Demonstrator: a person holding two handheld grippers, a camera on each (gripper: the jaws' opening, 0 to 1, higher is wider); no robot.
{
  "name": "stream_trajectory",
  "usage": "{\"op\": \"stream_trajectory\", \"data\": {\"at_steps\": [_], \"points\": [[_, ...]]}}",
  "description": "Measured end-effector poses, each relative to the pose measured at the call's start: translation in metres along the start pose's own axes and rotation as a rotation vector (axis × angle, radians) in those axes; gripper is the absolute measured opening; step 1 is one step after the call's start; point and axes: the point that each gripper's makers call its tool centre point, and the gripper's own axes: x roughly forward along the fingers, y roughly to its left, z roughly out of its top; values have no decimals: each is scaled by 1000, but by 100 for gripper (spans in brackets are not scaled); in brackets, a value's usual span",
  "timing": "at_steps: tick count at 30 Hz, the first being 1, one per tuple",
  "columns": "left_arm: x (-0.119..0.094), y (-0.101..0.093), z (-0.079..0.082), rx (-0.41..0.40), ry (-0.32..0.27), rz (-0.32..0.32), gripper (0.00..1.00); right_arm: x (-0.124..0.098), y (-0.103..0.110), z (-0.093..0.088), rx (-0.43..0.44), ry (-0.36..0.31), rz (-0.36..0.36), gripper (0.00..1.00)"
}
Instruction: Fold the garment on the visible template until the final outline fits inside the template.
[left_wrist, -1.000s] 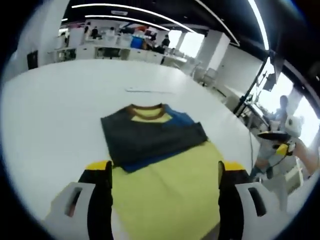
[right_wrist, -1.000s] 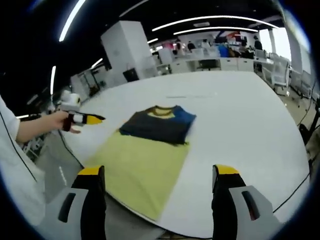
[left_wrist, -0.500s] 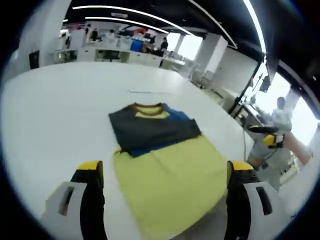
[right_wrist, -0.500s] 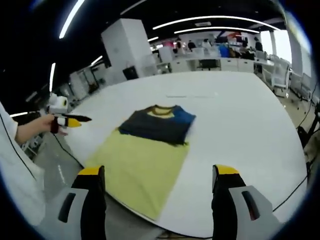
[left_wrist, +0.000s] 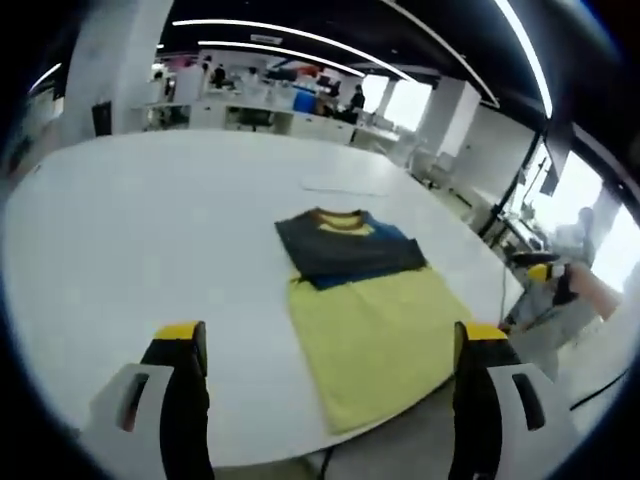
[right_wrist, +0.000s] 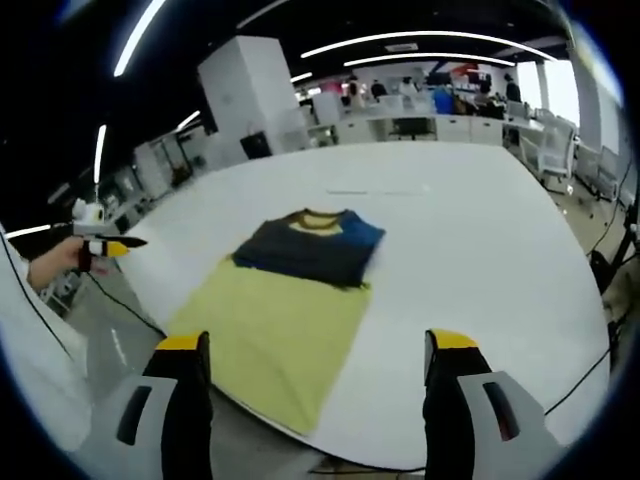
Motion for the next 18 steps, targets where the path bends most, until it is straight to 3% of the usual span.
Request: {"op": "stream_trajectory", "data": {"at_steps": [7,18], "points": [[-14,-1,-7,-25,-8,12,99,-9,0,-1,1,0,-16,88],[-11,-3,-6,-24,-1,8,99,-11,4,-9,16,10,-23,88]]}}
